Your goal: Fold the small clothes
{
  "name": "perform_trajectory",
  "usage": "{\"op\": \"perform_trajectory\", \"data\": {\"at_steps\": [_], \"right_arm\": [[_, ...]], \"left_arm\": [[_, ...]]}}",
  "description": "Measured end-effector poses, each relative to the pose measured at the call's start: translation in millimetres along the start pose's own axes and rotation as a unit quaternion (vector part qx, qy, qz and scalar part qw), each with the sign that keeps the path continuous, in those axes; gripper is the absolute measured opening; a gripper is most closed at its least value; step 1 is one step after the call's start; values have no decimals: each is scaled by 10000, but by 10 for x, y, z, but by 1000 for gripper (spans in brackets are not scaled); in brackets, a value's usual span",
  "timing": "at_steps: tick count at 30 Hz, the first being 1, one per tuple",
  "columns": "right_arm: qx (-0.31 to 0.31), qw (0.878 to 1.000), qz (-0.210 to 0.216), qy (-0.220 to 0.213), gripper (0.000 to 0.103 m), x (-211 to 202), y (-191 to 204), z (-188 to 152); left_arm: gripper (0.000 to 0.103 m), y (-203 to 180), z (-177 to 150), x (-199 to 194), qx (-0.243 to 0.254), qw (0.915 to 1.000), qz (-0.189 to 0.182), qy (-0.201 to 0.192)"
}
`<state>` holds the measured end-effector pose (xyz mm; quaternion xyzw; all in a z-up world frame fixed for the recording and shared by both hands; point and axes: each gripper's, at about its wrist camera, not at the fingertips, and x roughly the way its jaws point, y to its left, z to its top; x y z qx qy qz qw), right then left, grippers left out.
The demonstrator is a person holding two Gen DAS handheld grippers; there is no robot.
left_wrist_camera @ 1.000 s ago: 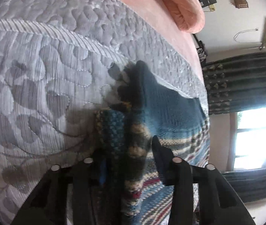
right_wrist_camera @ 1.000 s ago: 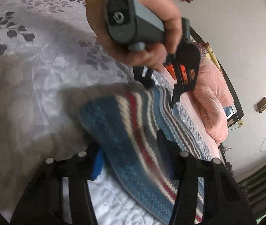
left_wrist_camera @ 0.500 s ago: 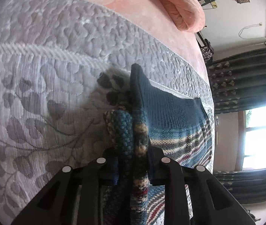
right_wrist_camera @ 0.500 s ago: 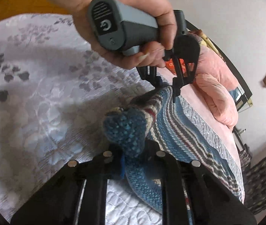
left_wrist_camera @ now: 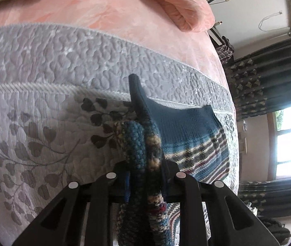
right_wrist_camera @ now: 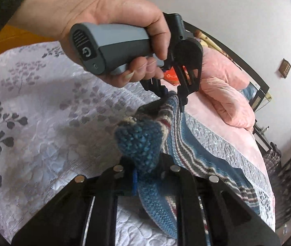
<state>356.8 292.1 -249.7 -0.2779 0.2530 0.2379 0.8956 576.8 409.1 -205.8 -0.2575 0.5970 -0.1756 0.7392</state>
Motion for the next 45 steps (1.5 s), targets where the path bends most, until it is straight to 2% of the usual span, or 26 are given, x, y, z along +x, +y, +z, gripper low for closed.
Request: {"op": "perform_trajectory", "data": {"at_steps": [17, 37, 45], "right_arm": [[721, 9970, -126, -266, 11, -410, -711, 85], [1366, 9892, -401, -353, 11, -687, -1460, -127], [1594, 9854, -506, -324, 11, -731, -1714, -293]], "left_arm": [[21, -884, 103, -263, 433, 9982, 395, -126], [21, -1757, 150, -146, 634, 9954, 665, -255], [21, -2071, 165, 15, 747, 9941, 759, -225]]}}
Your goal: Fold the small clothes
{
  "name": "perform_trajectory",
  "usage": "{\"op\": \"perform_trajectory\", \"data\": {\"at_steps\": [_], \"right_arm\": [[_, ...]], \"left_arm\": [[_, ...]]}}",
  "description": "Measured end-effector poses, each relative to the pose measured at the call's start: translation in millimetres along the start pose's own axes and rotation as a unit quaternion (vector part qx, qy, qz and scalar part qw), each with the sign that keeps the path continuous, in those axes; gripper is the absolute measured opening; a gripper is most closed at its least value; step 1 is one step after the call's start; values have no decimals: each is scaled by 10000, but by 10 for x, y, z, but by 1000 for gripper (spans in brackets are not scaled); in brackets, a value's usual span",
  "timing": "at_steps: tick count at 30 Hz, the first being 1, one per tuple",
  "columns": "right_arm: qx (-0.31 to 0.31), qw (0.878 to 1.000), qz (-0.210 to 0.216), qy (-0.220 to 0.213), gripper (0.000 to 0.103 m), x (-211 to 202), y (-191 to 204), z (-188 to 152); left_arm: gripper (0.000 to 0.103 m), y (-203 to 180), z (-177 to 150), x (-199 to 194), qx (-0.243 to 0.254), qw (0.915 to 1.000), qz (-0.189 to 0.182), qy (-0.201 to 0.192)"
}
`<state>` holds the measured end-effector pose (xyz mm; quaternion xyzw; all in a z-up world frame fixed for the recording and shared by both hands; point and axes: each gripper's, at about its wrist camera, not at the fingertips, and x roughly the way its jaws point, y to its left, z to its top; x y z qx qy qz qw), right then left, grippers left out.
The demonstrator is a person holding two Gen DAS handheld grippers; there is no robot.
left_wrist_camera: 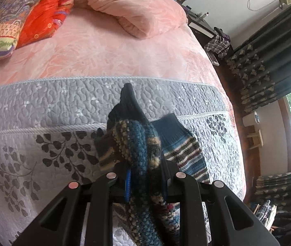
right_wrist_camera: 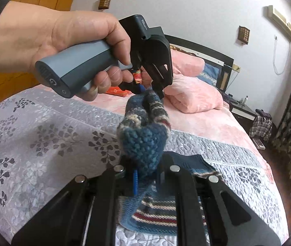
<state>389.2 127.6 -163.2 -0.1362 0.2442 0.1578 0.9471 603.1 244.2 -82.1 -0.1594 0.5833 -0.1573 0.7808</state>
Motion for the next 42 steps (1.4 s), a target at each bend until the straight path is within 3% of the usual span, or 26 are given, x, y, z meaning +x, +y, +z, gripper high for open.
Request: {"op": "perform_trajectory", "data": {"at_steps": [19, 42], "right_arm": [[591, 9976, -321, 163, 11, 29, -740, -287], [1546, 9855, -433, 542, 11, 241, -1384, -852]], "left_arm": [[21, -828, 99, 612, 365, 9991, 55, 226], [21, -1370, 52, 1475, 635, 9955, 389, 588]]}}
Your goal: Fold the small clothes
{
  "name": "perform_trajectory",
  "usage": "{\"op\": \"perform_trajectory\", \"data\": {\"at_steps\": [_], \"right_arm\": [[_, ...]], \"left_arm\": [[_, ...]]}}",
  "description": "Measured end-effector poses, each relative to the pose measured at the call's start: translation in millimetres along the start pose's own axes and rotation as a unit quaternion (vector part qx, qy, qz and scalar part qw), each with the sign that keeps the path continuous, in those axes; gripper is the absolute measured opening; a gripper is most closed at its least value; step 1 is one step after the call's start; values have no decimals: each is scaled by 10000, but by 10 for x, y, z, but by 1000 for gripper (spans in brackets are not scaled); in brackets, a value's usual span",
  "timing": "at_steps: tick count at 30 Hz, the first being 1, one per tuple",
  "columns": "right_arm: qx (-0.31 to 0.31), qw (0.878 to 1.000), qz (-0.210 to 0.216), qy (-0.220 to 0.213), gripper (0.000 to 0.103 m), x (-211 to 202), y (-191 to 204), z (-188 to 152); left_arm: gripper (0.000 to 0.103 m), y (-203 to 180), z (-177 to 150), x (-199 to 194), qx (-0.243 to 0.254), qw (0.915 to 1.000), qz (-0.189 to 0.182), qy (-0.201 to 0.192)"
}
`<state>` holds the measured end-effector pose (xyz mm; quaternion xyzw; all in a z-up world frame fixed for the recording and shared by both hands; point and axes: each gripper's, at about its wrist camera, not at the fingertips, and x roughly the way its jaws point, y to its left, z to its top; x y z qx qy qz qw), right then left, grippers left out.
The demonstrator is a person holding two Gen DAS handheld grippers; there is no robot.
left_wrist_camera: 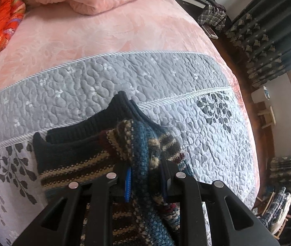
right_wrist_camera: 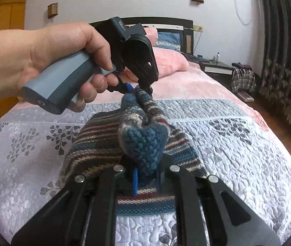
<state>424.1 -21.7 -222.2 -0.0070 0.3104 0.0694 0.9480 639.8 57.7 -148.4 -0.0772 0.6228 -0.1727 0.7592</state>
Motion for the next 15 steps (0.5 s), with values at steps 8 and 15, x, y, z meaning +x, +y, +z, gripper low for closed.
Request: {"op": "perform_trajectory", "data": {"at_steps": [8, 15], "right_arm": [[186, 9997, -72, 105, 10, 103, -231, -78], [447, 9985, -93, 299, 11, 239, -428, -193]], "left_arm": [[21, -205, 43, 249, 80, 9999, 116, 35], [21, -344, 60, 490, 130, 9996, 228, 81]]}}
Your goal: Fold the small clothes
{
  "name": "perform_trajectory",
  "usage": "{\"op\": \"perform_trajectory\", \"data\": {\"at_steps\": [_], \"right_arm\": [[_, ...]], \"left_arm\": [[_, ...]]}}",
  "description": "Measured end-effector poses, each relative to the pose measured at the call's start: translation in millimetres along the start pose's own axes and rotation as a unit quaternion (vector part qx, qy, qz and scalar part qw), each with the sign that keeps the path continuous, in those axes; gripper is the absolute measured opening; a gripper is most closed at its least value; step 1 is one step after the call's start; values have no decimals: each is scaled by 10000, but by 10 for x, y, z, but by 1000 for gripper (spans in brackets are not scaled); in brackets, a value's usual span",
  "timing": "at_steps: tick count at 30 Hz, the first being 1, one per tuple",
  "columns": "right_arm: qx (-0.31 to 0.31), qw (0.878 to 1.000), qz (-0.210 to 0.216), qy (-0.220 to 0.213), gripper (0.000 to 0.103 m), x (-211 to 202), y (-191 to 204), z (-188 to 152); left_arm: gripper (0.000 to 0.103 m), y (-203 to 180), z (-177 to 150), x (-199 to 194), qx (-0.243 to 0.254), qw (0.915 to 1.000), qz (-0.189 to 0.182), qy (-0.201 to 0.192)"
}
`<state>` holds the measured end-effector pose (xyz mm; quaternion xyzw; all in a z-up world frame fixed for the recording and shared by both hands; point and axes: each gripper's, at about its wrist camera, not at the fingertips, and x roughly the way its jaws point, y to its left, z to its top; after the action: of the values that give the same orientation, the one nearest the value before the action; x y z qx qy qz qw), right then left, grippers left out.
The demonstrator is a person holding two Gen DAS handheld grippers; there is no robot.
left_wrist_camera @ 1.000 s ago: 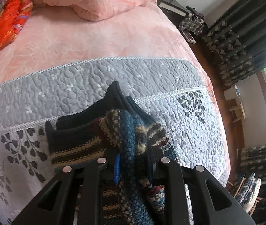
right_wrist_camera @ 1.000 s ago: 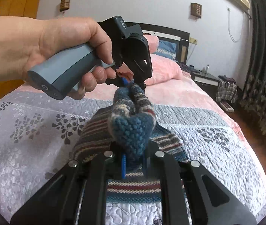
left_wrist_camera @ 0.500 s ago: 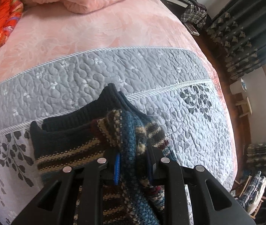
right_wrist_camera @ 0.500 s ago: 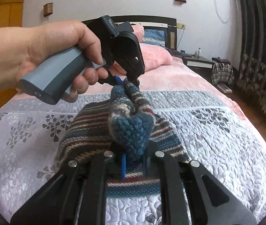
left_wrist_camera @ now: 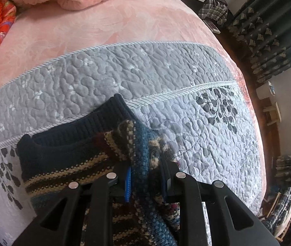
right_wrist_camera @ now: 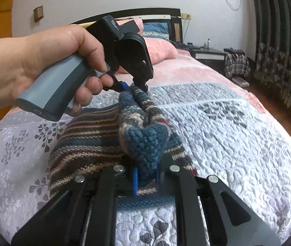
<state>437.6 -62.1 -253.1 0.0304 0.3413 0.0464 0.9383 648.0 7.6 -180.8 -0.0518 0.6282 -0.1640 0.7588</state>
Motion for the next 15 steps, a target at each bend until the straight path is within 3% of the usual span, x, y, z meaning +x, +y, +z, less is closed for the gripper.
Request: {"op": "perform_trajectory", "data": {"at_steps": [15], "right_arm": [[804, 9951, 295, 492, 11, 321, -436, -214]], "left_arm": [[23, -241, -8, 384, 271, 9980, 567, 7]]}}
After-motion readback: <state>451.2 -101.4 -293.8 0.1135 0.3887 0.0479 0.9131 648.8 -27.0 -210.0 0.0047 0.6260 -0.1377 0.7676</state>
